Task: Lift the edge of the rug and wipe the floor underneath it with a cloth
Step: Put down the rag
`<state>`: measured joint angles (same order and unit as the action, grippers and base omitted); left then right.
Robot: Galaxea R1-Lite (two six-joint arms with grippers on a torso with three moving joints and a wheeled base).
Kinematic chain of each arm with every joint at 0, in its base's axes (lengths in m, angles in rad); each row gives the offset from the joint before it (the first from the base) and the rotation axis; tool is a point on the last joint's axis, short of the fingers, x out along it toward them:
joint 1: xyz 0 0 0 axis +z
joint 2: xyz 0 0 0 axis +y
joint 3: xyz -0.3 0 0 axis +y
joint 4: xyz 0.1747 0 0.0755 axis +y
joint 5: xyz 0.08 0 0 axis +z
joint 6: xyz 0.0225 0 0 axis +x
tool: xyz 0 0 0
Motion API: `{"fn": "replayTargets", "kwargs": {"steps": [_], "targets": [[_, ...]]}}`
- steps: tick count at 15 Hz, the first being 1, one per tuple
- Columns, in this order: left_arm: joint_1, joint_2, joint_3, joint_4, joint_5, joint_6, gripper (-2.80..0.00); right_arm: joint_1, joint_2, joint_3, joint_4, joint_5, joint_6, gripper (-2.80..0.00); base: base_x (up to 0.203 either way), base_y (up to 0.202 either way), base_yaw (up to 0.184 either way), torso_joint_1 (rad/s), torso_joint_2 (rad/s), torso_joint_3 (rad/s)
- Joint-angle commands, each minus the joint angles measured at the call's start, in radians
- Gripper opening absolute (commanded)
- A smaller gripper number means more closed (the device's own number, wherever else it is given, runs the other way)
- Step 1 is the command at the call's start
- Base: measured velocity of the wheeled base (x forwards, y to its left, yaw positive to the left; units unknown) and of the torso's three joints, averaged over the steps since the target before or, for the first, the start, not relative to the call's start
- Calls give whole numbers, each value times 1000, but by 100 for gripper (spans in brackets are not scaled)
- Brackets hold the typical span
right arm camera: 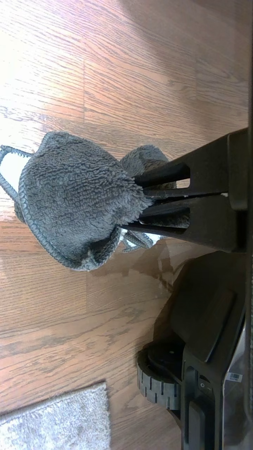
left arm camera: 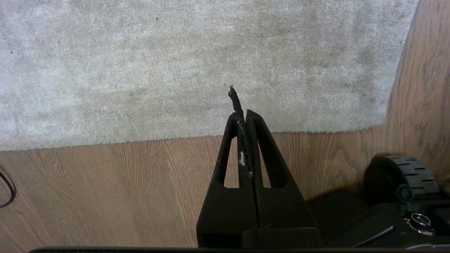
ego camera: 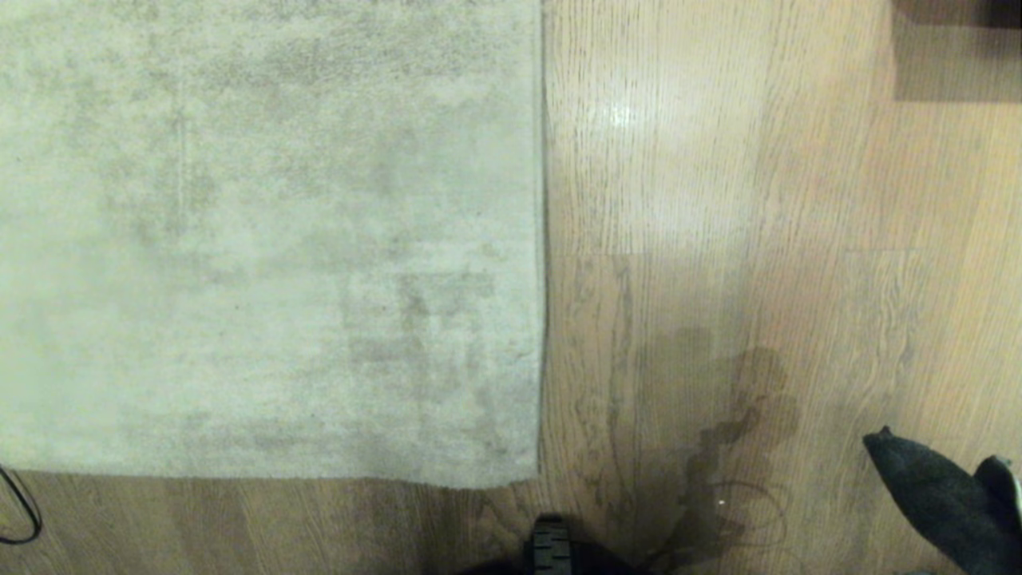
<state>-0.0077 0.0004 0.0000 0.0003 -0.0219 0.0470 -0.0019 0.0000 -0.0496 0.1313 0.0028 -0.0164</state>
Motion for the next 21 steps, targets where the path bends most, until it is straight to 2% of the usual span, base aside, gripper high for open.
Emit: {"fn": "replayTargets", "kwargs": {"steps": [1,21], "targets": [[0,0,0,0,0,-1,-280,0,1,0,1,0,0,-280,0,0,0,0,0,0],[0,0,0,1,2,0,-280,0,1,0,1,0,0,-280,0,0,0,0,0,0]]}}
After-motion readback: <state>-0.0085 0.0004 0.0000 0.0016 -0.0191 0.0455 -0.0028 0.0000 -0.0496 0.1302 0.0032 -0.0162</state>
